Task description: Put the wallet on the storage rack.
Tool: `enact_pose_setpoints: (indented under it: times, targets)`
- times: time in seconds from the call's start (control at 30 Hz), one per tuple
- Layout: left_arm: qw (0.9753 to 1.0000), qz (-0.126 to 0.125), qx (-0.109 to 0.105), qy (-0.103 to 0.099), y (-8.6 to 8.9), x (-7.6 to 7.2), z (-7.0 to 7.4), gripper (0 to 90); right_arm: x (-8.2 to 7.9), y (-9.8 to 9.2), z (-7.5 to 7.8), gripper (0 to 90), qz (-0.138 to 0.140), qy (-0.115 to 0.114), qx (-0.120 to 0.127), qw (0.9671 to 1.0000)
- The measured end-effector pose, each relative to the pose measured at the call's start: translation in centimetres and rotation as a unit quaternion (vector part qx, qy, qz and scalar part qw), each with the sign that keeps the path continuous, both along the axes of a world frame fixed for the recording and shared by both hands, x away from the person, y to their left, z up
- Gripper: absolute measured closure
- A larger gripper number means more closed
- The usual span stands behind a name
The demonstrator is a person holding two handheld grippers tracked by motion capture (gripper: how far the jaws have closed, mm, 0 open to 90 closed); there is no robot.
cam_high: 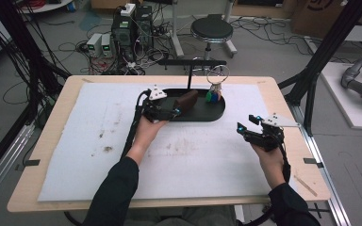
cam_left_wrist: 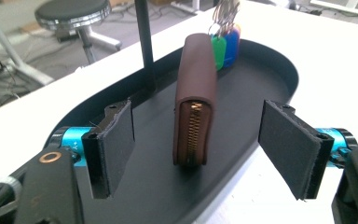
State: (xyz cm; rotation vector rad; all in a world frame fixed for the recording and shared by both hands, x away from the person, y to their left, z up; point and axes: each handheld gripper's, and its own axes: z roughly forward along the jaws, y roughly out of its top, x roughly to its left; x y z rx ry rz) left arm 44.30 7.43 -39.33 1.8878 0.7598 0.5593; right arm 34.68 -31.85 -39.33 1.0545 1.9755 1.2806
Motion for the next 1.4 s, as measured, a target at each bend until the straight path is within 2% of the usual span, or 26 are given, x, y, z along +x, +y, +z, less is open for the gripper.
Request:
enact_pose_setpoints:
  times: [0.13,0.27,0.37,0.53,0.63,0.73,0.93,1.03,1.1,1.2,1.4]
  targets:
    - [1.0000,-0.004,-0.007,-0.006,1.6,-1.8,0.7,26.9,0.0,0.2,0.0,39.1,0.003,0.001,-0.004,1.0000]
    - [0.9999,-0.008,-0.012,0.004,3.5,-3.7,1.3,26.9,0.1,0.2,-0.1,38.9,0.002,0.002,-0.004,1.0000]
    - [0.9998,-0.009,-0.017,-0.001,4.9,-5.4,1.5,26.8,0.1,0.2,-0.1,38.8,0.001,0.004,-0.003,1.0000]
    - [0.9995,-0.009,-0.030,-0.002,7.6,-7.9,1.3,26.3,0.3,0.1,-0.2,38.6,0.002,0.006,-0.006,1.0000]
    - [0.9994,-0.006,-0.033,-0.001,9.0,-9.1,1.0,26.0,0.4,0.0,-0.2,38.5,0.001,0.006,-0.005,1.0000]
    - [0.9989,-0.002,-0.046,-0.002,10.4,-10.1,0.6,25.8,0.4,0.0,-0.3,38.6,-0.001,0.007,-0.004,1.0000]
    - [0.9984,0.012,-0.055,-0.005,12.9,-11.2,-0.2,25.4,0.5,-0.3,-0.3,38.3,-0.005,0.009,-0.002,0.9999]
    - [0.9981,0.023,-0.055,-0.013,13.9,-11.6,-0.7,25.1,0.4,-0.5,-0.3,38.0,-0.005,0.008,-0.005,0.9999]
    - [0.9978,0.028,-0.059,-0.009,14.5,-11.6,-1.0,25.1,0.4,-0.6,-0.3,37.4,-0.005,0.010,-0.003,0.9999]
    - [0.9974,0.037,-0.062,-0.006,14.9,-11.6,-1.1,25.0,0.3,-0.7,-0.4,36.3,-0.001,0.012,-0.003,0.9999]
    - [0.9969,0.035,-0.070,-0.011,14.7,-11.7,-1.0,25.1,0.3,-0.4,-0.4,34.8,0.008,0.015,-0.010,0.9998]
